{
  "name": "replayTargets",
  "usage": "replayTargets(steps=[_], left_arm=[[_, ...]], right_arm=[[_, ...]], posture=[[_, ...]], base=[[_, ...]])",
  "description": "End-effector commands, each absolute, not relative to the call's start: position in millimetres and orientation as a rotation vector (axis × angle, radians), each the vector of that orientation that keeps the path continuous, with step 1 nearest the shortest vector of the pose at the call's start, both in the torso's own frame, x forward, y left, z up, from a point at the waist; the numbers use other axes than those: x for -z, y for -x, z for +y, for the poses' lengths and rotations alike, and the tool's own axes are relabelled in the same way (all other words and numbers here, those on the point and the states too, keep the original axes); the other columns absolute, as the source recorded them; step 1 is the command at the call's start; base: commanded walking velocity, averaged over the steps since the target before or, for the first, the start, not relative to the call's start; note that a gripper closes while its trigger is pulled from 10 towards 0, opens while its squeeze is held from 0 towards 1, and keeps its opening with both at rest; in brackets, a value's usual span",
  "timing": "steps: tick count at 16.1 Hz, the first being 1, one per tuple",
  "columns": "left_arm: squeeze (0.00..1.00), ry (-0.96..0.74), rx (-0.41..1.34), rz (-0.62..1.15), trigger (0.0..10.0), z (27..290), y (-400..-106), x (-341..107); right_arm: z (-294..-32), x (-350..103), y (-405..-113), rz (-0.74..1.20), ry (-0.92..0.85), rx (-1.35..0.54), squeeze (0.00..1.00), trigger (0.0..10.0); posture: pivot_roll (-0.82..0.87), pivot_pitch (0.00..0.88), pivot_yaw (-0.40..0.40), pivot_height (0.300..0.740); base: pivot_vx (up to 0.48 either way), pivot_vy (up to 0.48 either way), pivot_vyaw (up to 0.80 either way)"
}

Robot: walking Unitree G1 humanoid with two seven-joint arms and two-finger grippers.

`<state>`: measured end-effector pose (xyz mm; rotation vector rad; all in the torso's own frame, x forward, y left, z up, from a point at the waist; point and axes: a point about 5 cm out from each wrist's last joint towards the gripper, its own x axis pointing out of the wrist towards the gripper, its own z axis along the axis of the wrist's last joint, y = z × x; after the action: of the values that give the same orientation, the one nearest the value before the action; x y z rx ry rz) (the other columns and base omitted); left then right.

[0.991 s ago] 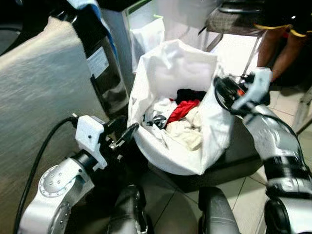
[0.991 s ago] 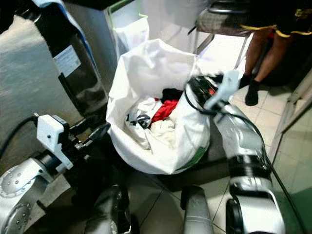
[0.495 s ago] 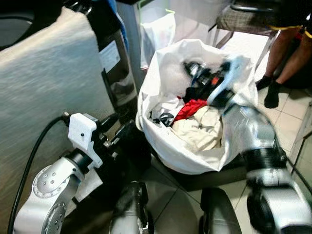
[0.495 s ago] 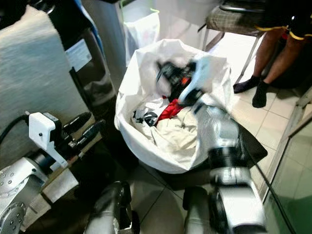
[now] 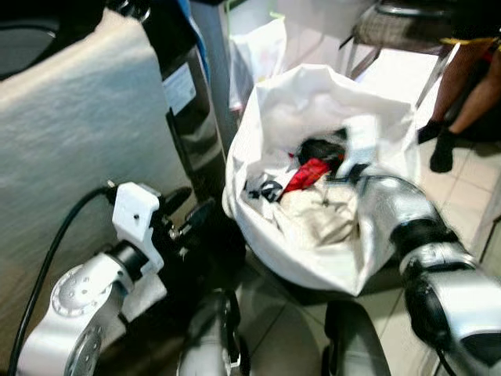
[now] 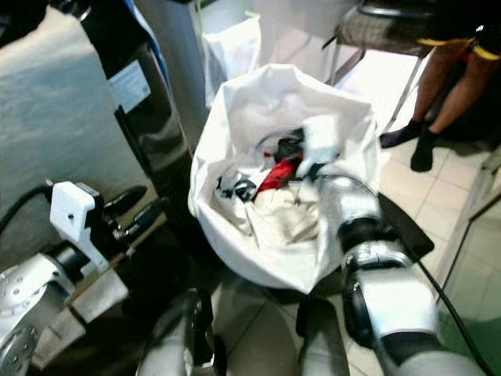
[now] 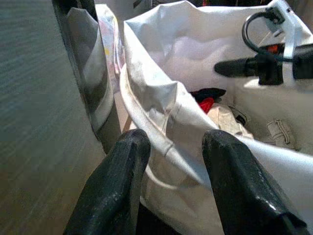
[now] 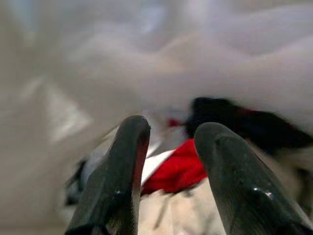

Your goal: Clothes washing

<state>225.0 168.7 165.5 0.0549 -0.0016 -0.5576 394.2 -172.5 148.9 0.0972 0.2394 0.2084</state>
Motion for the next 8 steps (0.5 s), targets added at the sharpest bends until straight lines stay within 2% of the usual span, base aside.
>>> replayTargets(steps=[1, 4, 8], left_arm=[[0.0, -0.063, 0.553, 0.008, 10.0, 173, -219, -173], [0.0, -0.072, 0.542, 0.027, 10.0, 179, -212, -179], [0.0, -0.104, 0.496, 0.087, 10.0, 188, -193, -186]], right_arm=[[-185, -152, -397, 0.198, -0.177, -0.112, 0.0, 10.0], [-197, -155, -397, 0.161, -0.202, -0.041, 0.0, 10.0], [-209, -132, -388, 0.216, -0.243, 0.042, 0.0, 10.0]], posture=[[0.16, 0.222, 0.138, 0.61], [0.19, 0.257, 0.147, 0.61], [0.25, 0.318, 0.15, 0.61]], base=[[0.0, 0.0, 0.0], [0.0, 0.0, 0.0], [0.0, 0.0, 0.0]])
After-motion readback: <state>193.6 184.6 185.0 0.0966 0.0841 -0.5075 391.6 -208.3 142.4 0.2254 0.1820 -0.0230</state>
